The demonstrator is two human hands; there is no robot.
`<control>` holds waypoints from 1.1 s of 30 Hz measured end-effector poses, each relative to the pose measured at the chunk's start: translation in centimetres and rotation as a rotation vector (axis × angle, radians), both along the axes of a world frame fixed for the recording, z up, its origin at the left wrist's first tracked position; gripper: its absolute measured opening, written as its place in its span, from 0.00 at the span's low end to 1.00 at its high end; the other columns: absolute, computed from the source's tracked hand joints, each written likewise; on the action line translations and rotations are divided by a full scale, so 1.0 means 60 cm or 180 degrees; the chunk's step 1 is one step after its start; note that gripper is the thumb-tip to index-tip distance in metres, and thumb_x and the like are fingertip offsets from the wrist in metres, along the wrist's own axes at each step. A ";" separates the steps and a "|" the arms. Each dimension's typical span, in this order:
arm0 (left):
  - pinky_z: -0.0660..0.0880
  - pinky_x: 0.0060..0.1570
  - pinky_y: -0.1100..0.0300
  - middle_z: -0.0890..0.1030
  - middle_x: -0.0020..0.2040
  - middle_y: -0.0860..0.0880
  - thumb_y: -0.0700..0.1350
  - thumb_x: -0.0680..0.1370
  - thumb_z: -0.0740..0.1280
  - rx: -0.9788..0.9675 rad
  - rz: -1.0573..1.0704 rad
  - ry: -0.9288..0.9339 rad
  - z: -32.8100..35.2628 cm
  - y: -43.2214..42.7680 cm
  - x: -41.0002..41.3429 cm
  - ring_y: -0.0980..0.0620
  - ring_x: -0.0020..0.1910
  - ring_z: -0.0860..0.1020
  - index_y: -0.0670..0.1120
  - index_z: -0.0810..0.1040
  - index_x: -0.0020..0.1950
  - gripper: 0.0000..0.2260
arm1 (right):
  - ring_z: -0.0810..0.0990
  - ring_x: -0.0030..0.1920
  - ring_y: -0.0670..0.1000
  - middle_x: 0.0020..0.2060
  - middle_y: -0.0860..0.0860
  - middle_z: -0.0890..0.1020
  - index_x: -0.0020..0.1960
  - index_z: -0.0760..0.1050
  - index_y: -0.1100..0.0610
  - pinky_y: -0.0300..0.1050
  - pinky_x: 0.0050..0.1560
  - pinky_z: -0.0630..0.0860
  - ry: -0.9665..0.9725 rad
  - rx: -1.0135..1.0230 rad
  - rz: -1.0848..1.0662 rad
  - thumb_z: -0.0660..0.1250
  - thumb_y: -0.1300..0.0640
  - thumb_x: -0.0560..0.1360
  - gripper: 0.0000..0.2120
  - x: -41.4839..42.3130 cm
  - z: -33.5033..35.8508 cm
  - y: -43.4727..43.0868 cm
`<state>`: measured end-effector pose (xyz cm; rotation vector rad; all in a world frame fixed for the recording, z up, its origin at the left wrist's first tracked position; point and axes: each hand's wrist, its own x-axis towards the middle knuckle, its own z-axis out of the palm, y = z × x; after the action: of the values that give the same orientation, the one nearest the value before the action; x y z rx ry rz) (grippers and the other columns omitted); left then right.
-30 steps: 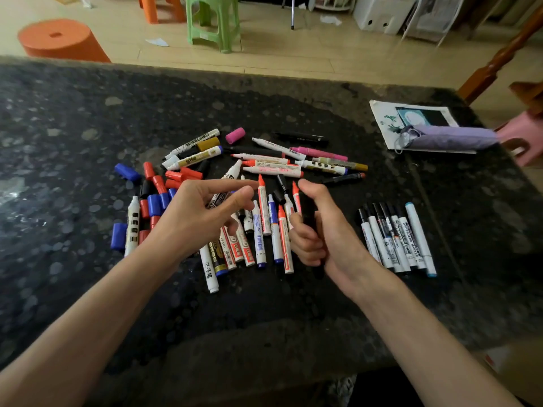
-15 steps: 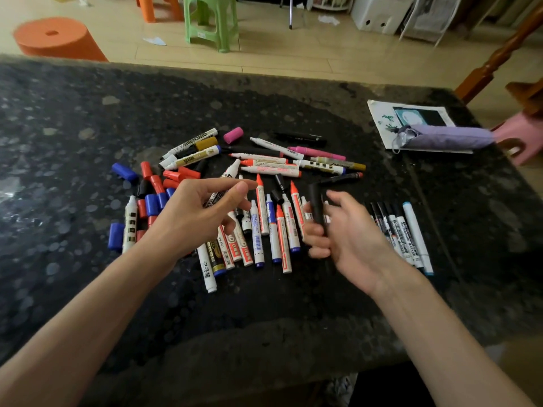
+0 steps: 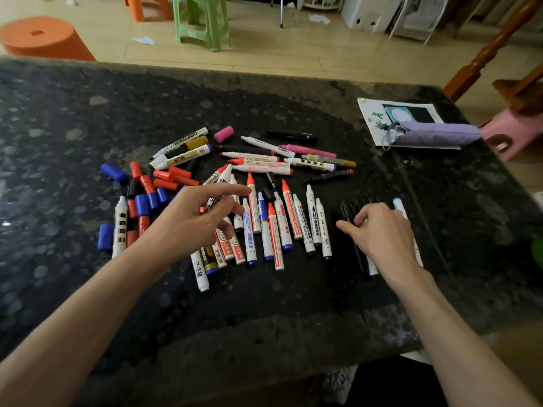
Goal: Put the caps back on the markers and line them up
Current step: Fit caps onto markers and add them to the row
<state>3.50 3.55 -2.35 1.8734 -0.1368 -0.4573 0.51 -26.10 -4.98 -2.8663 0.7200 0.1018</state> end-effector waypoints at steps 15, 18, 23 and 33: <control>0.69 0.30 0.60 0.85 0.49 0.55 0.43 0.85 0.61 -0.0028 0.0068 -0.0111 0.006 0.009 -0.001 0.55 0.35 0.81 0.59 0.82 0.60 0.14 | 0.83 0.47 0.51 0.47 0.51 0.86 0.55 0.83 0.51 0.45 0.44 0.76 -0.0350 -0.0076 0.0183 0.72 0.53 0.80 0.05 0.011 -0.018 -0.002; 0.69 0.30 0.60 0.85 0.49 0.55 0.43 0.85 0.61 -0.0002 0.0074 -0.0119 0.006 0.008 -0.002 0.56 0.35 0.81 0.59 0.82 0.61 0.14 | 0.82 0.47 0.52 0.45 0.51 0.85 0.52 0.83 0.52 0.48 0.46 0.79 -0.0363 0.0035 0.0138 0.73 0.55 0.79 0.03 0.016 -0.026 -0.004; 0.69 0.29 0.62 0.85 0.49 0.54 0.43 0.85 0.61 0.0045 0.0057 -0.0177 0.005 0.007 -0.003 0.56 0.35 0.81 0.58 0.82 0.62 0.14 | 0.81 0.54 0.54 0.50 0.53 0.84 0.54 0.83 0.53 0.50 0.51 0.78 -0.0318 0.0120 0.0075 0.72 0.55 0.80 0.05 0.020 -0.028 -0.007; 0.76 0.33 0.59 0.85 0.49 0.50 0.42 0.86 0.57 0.0145 0.0037 -0.0252 0.005 0.054 0.007 0.53 0.41 0.85 0.66 0.60 0.78 0.25 | 0.84 0.52 0.54 0.50 0.51 0.86 0.62 0.80 0.52 0.43 0.44 0.72 -0.0792 -0.0213 0.0277 0.71 0.53 0.81 0.11 0.015 -0.001 0.028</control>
<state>3.91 6.80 -2.02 1.9368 -0.1694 -0.3812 1.39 -24.39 -5.02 -2.9005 0.5600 -0.2676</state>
